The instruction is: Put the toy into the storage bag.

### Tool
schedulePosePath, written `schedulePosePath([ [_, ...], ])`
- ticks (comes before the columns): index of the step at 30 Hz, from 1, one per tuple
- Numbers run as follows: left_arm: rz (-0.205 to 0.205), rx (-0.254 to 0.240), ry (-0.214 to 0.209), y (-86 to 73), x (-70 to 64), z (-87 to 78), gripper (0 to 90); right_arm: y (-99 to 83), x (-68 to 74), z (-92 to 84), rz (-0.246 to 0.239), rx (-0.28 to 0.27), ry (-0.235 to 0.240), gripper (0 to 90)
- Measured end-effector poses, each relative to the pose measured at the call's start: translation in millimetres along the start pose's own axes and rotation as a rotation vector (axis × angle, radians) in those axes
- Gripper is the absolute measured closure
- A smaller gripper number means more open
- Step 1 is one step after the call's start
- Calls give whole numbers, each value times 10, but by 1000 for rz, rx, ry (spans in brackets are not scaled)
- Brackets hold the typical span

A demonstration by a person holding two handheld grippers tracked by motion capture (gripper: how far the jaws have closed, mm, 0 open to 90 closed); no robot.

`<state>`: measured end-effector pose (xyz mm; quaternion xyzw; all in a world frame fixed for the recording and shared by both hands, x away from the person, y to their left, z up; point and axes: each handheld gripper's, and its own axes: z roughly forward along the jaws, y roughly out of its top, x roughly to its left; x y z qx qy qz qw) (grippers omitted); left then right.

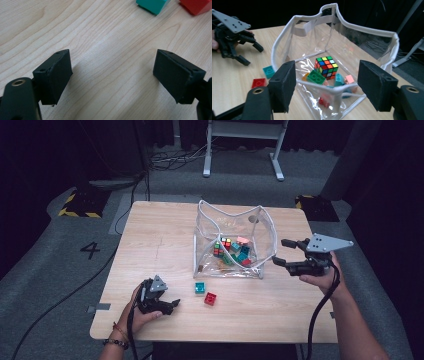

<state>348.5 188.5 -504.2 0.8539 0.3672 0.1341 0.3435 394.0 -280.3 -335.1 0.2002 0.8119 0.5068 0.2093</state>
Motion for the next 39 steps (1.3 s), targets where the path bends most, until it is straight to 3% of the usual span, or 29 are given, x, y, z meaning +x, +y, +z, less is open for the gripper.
schedulePosePath([
  [8, 0, 1, -2, 0, 1, -1, 156, -289, 255, -50, 12, -11, 59, 326],
  [14, 0, -1, 0, 0, 0, 1, 155, -451, 450, 57, 12, -6, 128, 333],
  [26, 0, 1, -1, 1, 1, -1, 155, -813, 797, 570, 12, 96, 264, 340],
  [35, 0, -1, 0, 0, 1, 1, 155, -959, 1026, 1094, 6, 210, 309, 324],
  [39, 0, -1, 0, 0, 0, 0, 155, -947, 1102, 1305, -12, 235, 322, 324],
])
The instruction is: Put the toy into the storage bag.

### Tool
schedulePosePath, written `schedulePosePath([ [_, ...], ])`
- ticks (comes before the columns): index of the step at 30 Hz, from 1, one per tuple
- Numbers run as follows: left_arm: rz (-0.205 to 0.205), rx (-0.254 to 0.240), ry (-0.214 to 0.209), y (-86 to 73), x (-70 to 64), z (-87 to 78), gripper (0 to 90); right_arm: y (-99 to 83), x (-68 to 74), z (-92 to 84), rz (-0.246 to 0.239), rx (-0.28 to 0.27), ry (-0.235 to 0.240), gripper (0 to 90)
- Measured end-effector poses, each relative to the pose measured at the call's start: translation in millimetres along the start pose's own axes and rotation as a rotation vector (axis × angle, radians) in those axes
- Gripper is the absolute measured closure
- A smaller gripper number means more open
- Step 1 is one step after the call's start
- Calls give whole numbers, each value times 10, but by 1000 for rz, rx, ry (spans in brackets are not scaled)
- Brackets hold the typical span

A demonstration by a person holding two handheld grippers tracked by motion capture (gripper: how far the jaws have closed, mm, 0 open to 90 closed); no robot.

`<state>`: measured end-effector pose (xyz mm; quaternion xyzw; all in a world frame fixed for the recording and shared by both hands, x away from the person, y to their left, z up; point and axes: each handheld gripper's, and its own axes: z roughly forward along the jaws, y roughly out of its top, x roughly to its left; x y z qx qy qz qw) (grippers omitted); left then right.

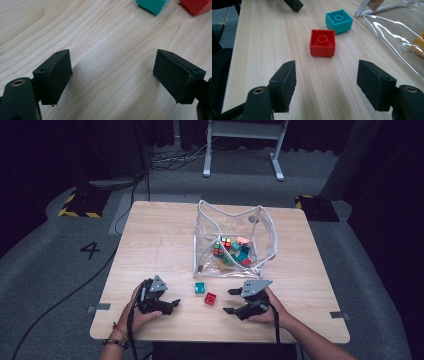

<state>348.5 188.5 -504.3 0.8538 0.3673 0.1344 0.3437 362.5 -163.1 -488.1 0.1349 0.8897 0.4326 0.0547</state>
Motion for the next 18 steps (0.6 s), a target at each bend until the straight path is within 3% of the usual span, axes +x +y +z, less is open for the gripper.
schedulePosePath([
  [7, 0, 0, 0, 0, 0, 0, 156, 107, -27, 310, -38, 3, 18, 315],
  [8, 0, 2, -2, 1, 1, -1, 156, 121, -22, 355, -8, -3, 22, 313],
  [13, 0, -1, -1, 0, 2, 1, 156, 182, -16, 487, -10, 18, 6, 320],
  [17, 4, 0, 0, 1, 4, 0, 155, 226, -13, 551, 3, 25, -8, 390],
  [18, 0, 2, -3, 1, 2, -1, 156, 229, -22, 555, -16, 45, -11, 439],
])
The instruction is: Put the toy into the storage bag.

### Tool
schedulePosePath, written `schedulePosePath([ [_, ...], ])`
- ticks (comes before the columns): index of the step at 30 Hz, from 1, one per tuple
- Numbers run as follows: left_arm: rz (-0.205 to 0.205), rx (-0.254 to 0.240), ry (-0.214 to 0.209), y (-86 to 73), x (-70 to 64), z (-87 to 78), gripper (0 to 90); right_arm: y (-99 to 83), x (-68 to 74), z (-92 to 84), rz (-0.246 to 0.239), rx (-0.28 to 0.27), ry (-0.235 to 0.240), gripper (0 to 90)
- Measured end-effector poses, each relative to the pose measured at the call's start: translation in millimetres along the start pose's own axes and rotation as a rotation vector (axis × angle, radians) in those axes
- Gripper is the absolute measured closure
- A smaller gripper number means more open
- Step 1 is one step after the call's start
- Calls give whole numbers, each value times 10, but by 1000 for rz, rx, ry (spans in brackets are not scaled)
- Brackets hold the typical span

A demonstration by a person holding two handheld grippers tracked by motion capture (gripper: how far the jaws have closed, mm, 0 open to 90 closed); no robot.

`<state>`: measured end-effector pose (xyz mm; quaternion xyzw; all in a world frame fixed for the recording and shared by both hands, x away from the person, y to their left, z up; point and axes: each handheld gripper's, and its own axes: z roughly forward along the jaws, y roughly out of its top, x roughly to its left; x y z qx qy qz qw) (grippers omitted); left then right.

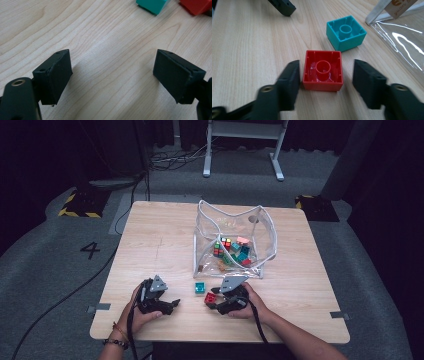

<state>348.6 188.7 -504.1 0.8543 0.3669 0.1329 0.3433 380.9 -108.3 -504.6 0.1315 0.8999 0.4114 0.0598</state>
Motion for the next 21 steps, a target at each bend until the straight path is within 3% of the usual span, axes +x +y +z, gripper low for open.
schedulePosePath([
  [2, 1, 0, 0, 0, -1, -1, 156, 4, 30, 1, 28, 1, -7, 498],
  [3, 2, 0, 0, 0, -1, -1, 156, -4, 8, -9, 1, -6, 2, 562],
  [4, 1, 0, 0, 0, -1, -1, 156, -10, 10, -14, 20, -17, 3, 589],
  [5, 1, 0, 0, 0, -1, 0, 156, -23, 1, -39, 38, -15, 2, 591],
  [8, 2, 0, 0, 0, -1, -1, 156, -71, -25, -85, 16, -24, 2, 591],
  [10, 2, 0, 0, 0, -1, -1, 157, -111, -48, -153, 38, -30, 6, 591],
  [12, 2, 1, 1, 0, -1, -1, 156, -132, -73, -199, 30, -34, 9, 592],
  [13, 2, 0, 0, 0, -1, -1, 157, -171, -89, -322, 54, -35, -3, 591],
  [16, 2, 1, 1, 0, -1, -1, 156, -227, -103, -459, 47, -29, -24, 591],
  [17, 2, 1, 1, 0, -1, -1, 156, -257, -100, -524, 65, -18, -37, 591],
  [19, 2, 0, 1, 0, -1, -1, 157, -328, -144, -647, 48, -34, -51, 591],
  [21, 2, 0, 1, 0, -1, -1, 156, -409, -183, -789, 63, -41, -74, 592],
])
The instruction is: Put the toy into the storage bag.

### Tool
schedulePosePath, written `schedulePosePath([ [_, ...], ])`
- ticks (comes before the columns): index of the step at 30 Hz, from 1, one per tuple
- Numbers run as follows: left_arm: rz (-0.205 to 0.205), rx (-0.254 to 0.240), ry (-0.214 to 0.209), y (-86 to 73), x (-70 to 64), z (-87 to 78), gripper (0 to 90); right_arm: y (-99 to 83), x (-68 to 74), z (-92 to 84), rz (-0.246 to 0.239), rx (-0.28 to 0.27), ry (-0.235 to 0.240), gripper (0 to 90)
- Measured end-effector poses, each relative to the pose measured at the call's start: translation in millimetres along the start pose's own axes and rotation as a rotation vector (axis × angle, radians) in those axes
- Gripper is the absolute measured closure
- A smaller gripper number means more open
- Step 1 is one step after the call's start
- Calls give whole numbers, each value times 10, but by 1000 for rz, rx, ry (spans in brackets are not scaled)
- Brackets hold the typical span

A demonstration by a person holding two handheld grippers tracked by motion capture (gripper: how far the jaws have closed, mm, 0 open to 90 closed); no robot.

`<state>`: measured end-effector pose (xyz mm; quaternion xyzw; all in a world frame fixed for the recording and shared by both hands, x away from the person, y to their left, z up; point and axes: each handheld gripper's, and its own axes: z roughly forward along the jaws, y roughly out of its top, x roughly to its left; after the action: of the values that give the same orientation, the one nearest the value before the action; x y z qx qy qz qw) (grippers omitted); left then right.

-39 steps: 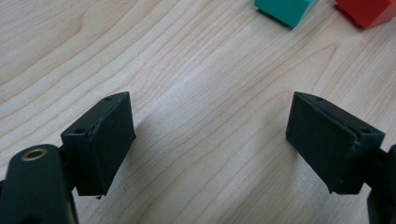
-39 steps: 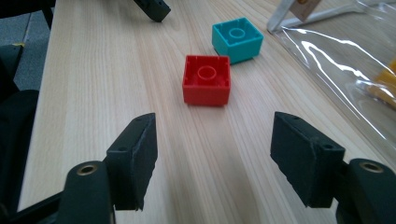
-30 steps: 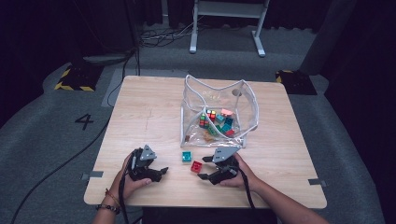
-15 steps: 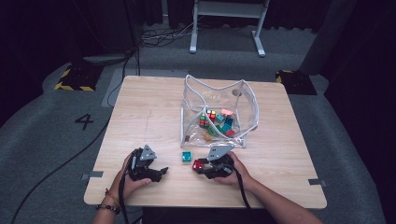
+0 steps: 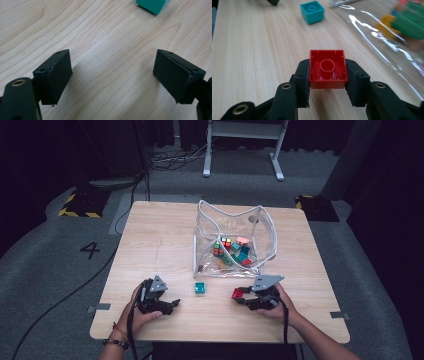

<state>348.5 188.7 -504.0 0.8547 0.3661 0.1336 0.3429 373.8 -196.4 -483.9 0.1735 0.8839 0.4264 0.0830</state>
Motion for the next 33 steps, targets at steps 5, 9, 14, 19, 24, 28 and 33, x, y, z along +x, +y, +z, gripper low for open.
schedulePosePath([
  [5, 0, 0, 0, 0, 0, 0, 156, -171, -188, -360, 49, -26, -79, 591],
  [9, -1, 0, 0, 0, 0, 1, 156, -295, -337, -609, 96, -64, -146, 592],
  [14, -1, 0, 0, 0, 0, 0, 156, -403, -478, -830, 130, -82, -230, 591],
  [19, -1, 0, 0, 0, 0, 1, 156, -466, -660, -1004, 174, -116, -301, 592],
  [24, -5, -3, 3, -1, -2, 3, 156, -468, -857, -1104, 208, -136, -342, 592],
  [28, -5, -3, 3, -1, -2, 3, 155, -396, -1033, -1163, 228, -147, -353, 592],
  [33, -2, -2, 4, 0, 0, 2, 155, -225, -1277, -1233, 230, -160, -396, 592],
])
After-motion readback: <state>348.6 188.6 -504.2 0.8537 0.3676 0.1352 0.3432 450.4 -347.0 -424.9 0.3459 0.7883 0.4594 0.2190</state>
